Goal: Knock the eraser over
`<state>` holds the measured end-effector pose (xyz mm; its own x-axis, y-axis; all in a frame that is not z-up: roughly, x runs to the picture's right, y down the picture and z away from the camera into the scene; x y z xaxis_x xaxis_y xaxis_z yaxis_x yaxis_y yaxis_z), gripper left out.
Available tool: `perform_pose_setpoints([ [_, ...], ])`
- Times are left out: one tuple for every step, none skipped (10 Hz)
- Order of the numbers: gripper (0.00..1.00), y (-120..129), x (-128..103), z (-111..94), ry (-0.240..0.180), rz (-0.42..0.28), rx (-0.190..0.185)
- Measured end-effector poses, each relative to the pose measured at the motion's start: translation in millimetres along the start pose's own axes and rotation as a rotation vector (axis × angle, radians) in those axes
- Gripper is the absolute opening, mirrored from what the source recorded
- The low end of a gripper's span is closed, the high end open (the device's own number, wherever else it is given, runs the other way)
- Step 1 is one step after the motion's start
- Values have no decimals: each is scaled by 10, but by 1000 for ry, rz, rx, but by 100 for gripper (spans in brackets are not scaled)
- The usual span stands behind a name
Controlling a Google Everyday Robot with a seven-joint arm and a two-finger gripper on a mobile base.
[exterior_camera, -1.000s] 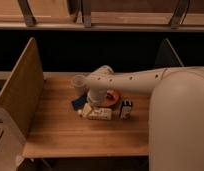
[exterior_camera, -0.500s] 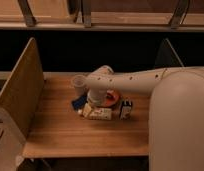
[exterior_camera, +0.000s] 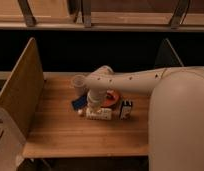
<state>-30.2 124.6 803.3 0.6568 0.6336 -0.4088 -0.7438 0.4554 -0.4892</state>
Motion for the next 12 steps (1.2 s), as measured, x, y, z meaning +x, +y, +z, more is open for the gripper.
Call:
perform_pose_setpoints([
  [0,-41,199,17,52,24,27],
  [0,-112,482,-19,118,70,66],
  [0,-148,686,-75,162,110,90],
  [0,-168,831,-130,197,141,109],
  [0,-169,1019,-221,246,189,134],
  [0,-198,1176,-288,283,235,150],
  [0,-261,1358,-372,321,289,172],
  [0,-291,1438,-409,339,315,182],
  [0,-275,1429,-409,339,312,181],
  [0,-261,1414,-407,339,309,180],
  [0,-264,1407,-400,340,307,182],
  [0,-287,1396,-377,345,317,177],
])
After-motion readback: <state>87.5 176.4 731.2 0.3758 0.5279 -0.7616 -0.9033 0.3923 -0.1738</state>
